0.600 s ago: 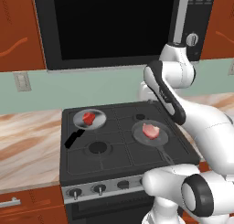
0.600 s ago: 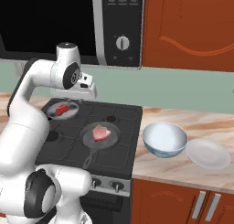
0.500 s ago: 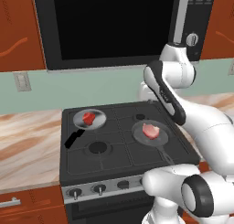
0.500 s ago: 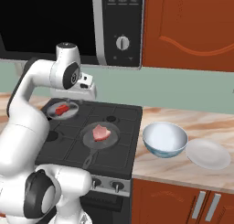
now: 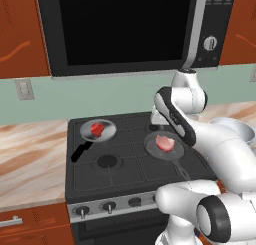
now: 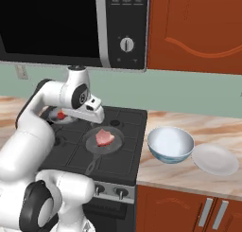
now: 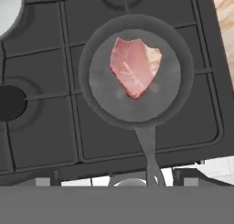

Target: Place one of the steaks on the plate and the other in the bowl. Then place the bowl in the fridge.

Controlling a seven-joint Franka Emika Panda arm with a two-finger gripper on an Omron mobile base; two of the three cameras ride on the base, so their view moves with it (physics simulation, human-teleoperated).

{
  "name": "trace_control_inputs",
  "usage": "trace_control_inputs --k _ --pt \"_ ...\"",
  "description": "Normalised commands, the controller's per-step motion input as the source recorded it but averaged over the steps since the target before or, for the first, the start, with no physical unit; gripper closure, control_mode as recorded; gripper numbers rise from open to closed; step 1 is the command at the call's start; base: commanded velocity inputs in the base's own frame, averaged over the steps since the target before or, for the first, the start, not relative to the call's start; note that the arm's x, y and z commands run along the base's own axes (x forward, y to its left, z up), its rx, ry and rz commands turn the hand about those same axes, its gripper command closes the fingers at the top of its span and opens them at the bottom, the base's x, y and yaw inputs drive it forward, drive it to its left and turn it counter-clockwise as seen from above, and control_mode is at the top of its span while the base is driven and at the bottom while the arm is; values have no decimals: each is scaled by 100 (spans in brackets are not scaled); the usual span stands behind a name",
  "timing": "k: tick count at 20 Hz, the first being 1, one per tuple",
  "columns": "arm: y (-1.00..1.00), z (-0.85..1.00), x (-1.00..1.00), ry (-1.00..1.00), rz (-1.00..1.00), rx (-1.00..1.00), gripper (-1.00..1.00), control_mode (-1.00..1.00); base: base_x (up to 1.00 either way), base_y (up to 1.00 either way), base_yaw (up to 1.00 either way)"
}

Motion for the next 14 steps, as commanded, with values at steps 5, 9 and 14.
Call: trace_control_inputs --k 5,9,14 --pt "-54 -60 55 12 -14 -2 -100 -100 0 0 0" --pt "-3 -43 48 -5 3 0 -100 -100 0 0 0" --pt "0 -58 43 0 4 0 -100 -100 0 0 0"
